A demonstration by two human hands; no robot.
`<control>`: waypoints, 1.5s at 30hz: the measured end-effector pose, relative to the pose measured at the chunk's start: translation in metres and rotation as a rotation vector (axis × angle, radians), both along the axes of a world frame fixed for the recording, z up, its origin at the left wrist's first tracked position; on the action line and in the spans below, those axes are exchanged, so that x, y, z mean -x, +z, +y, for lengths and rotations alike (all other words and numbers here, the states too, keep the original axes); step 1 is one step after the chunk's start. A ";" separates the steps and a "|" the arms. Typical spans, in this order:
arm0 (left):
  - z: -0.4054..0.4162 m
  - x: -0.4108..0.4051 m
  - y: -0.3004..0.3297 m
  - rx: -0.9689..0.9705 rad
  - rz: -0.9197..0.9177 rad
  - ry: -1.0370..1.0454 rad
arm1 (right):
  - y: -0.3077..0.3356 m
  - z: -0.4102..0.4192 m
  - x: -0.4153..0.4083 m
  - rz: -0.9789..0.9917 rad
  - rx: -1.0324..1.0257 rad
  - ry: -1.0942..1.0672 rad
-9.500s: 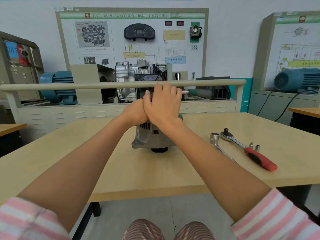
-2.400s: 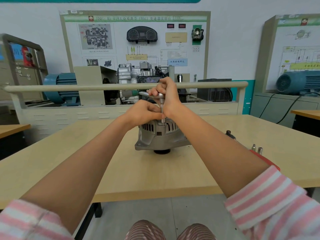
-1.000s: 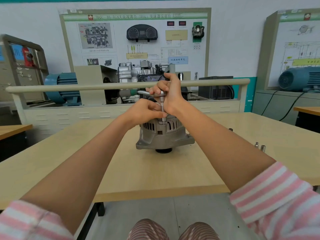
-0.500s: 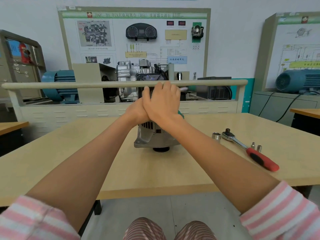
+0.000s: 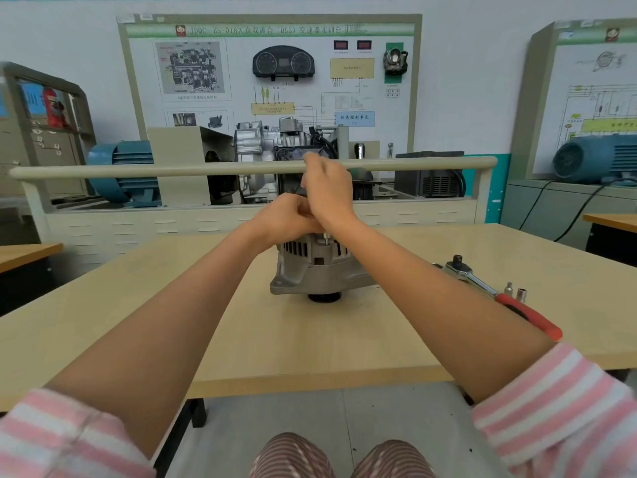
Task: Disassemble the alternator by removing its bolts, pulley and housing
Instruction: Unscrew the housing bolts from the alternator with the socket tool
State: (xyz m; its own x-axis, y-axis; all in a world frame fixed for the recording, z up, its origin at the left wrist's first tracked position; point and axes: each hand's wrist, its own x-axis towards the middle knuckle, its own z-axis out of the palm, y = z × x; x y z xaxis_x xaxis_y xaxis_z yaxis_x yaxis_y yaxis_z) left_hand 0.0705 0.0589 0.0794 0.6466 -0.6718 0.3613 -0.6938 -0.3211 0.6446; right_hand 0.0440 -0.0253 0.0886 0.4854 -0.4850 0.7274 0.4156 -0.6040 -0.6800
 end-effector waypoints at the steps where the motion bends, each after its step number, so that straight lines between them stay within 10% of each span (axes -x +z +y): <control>1: 0.000 -0.001 0.000 0.001 0.021 -0.014 | 0.003 -0.003 -0.001 -0.006 -0.110 0.093; 9: 0.003 -0.003 0.002 0.010 0.080 -0.062 | 0.017 -0.017 -0.005 -0.001 -0.645 0.717; 24: 0.001 0.002 0.000 0.014 0.021 -0.009 | -0.004 -0.005 0.004 0.023 0.054 0.075; 28: 0.003 0.003 0.001 0.030 -0.101 -0.037 | -0.015 0.005 0.001 0.170 0.494 -0.464; 45: 0.003 0.005 0.001 -0.060 -0.115 0.037 | -0.002 0.009 0.013 0.487 0.652 -0.793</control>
